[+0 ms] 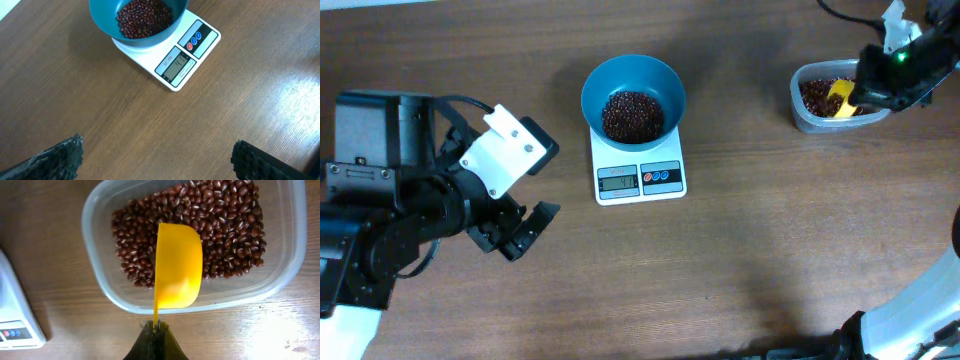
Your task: Scoop item into bowl and weigh 50g on scale
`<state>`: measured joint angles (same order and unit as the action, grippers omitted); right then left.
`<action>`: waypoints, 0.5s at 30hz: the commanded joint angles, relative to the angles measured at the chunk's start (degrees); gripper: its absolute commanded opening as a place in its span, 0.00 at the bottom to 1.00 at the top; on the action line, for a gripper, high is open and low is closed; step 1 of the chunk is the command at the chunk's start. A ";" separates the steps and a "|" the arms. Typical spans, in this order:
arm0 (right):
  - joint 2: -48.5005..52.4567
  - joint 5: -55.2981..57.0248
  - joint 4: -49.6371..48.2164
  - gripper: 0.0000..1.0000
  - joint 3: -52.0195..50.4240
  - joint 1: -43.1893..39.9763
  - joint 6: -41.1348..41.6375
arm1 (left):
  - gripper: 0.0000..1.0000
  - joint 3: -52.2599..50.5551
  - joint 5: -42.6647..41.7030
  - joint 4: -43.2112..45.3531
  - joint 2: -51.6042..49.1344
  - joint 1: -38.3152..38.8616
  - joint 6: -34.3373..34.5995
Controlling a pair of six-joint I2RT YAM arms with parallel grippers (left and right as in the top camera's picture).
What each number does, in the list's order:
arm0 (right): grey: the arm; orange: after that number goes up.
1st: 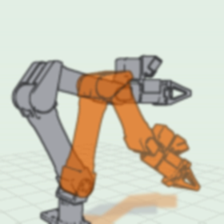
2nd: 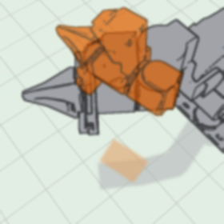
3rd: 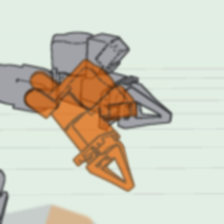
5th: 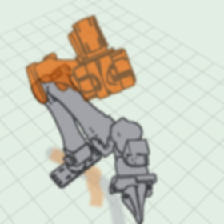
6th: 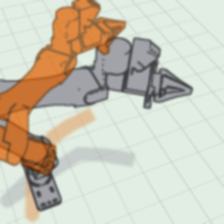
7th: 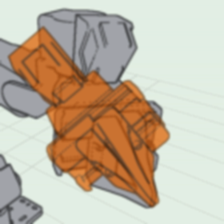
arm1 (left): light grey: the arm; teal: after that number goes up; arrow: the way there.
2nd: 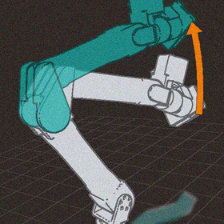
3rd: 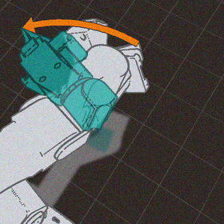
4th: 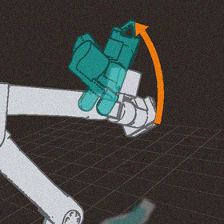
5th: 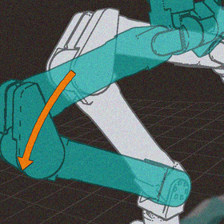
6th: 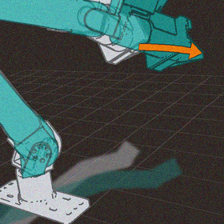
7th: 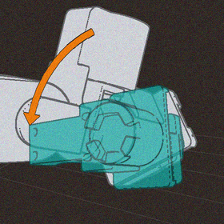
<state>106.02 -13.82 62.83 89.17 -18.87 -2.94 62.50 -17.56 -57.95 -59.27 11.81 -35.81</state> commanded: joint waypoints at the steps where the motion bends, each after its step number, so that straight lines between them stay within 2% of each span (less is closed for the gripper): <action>1: -1.53 -2.03 0.66 0.04 3.74 0.02 0.46 | 0.99 1.09 -0.04 -0.04 -0.02 -0.26 -0.70; 5: -1.53 -6.25 2.14 0.04 3.87 -1.51 0.46 | 0.99 1.09 -0.04 -0.04 -0.02 -0.26 -0.70; 12: -1.51 -24.17 2.23 0.04 3.85 -14.25 0.42 | 0.99 1.09 -0.04 -0.04 -0.02 -0.26 -0.70; 15: -1.51 -30.60 2.40 0.04 3.85 -16.90 0.42 | 0.99 1.09 -0.04 -0.04 -0.02 -0.26 -0.70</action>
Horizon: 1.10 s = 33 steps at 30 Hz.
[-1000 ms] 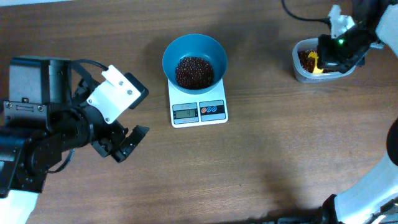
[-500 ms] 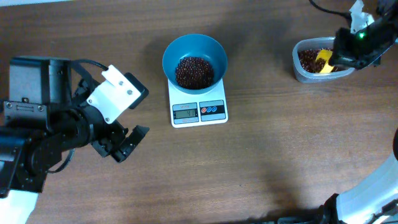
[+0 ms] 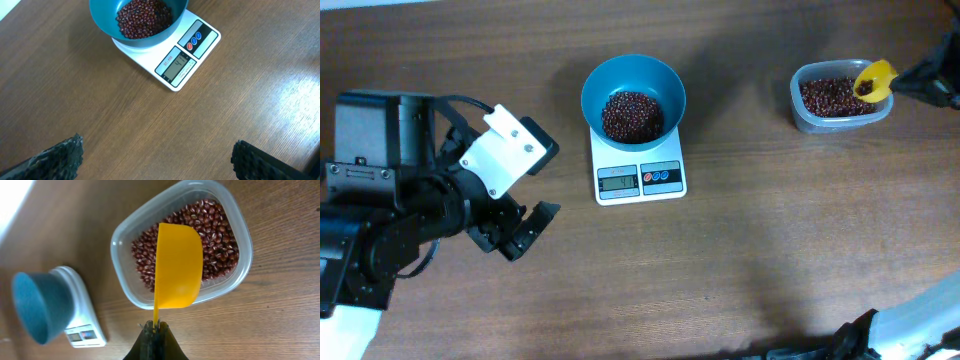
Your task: Scoop item into bowl and weigh 50g on scale
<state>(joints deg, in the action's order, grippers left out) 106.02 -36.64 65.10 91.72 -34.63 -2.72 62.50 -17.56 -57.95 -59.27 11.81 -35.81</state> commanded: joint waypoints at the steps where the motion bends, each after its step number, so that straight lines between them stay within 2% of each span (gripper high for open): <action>1: -1.51 -10.19 0.13 0.04 1.29 -1.51 0.20 | 0.99 1.09 -0.04 -0.04 -0.02 -0.26 -0.70; 4: -1.51 -16.81 0.09 0.04 1.29 0.42 0.17 | 0.99 1.09 -0.04 -0.04 -0.02 -0.26 -0.70; 7: -1.51 -18.86 0.07 0.04 1.29 5.31 0.17 | 0.99 1.09 -0.04 -0.04 -0.02 -0.26 -0.70; 13: -1.53 -18.78 -7.69 0.04 2.12 27.21 0.17 | 0.99 1.09 -0.04 -0.04 -0.02 -0.26 -0.70; 15: -1.53 -16.76 -8.76 0.04 3.65 31.78 0.00 | 0.99 1.09 -0.04 -0.04 -0.02 -0.26 -0.70; 19: -1.53 -8.68 -9.42 0.04 6.58 39.47 -2.95 | 0.99 1.09 -0.04 -0.04 -0.02 -0.26 -0.70; 23: -1.53 8.24 -9.40 0.04 7.63 48.09 -6.10 | 0.99 1.09 -0.04 -0.04 -0.02 -0.26 -0.70; 30: -3.52 24.76 -9.73 0.04 8.07 54.71 -7.58 | 0.99 1.09 -0.04 -0.04 -0.02 -0.26 -0.70; 33: -4.96 27.98 -9.68 0.04 8.24 55.82 -7.58 | 0.99 1.09 -0.04 -0.04 -0.02 -0.26 -0.70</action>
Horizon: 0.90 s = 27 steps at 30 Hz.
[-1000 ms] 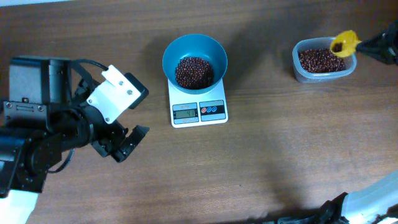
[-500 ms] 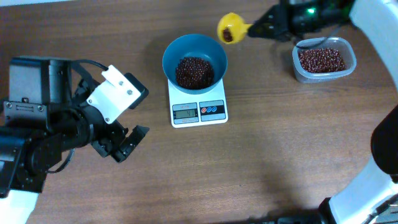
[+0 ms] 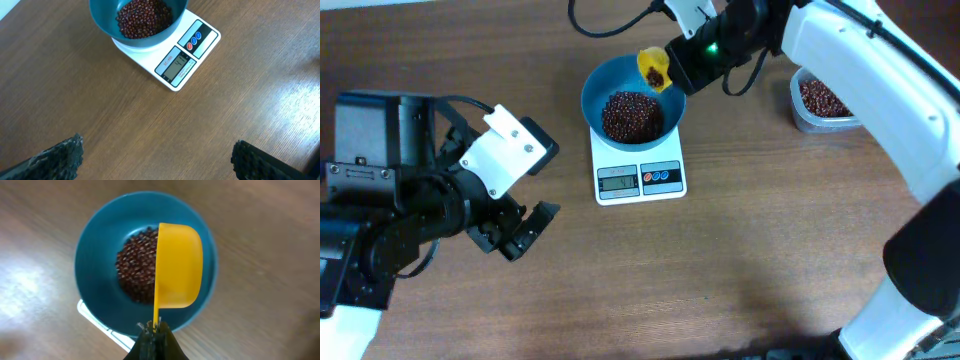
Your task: Scoop item into bowl and weigh 50g on scale
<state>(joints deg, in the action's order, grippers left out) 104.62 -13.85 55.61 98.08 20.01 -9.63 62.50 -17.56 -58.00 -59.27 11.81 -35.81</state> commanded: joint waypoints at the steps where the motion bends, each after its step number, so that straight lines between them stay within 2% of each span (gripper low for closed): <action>1: -3.78 5.31 -0.17 0.04 1.88 1.42 -0.66 | 0.99 1.09 -0.04 0.00 -0.02 -0.26 -0.70; 27: -3.78 7.06 0.74 0.04 1.90 4.72 -1.14 | 0.99 1.09 -0.04 0.00 -0.02 -0.26 -0.70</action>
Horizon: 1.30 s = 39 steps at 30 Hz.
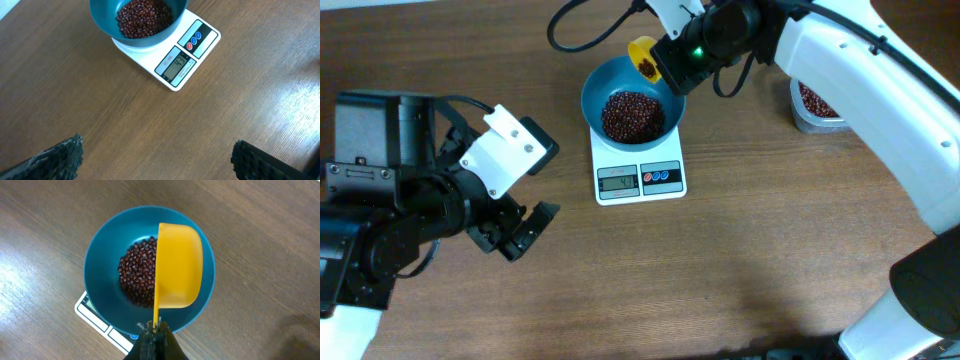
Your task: Scoop item into bowl and weigh 50g on scale
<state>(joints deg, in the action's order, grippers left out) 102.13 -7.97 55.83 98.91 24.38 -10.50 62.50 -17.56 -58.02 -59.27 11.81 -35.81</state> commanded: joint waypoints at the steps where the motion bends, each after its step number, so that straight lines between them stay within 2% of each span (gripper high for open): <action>1: -1.29 1.16 0.46 0.04 1.05 0.35 -1.38 | 0.99 1.09 -0.04 0.02 -0.02 -0.26 -0.70; 39: -1.42 2.49 -0.39 0.04 1.49 2.23 -3.06 | 0.99 1.09 -0.04 0.02 -0.02 -0.26 -0.70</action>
<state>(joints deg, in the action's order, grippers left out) 102.13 -7.31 55.64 98.91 26.33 -12.69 62.50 -17.56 -58.00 -59.27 11.81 -35.83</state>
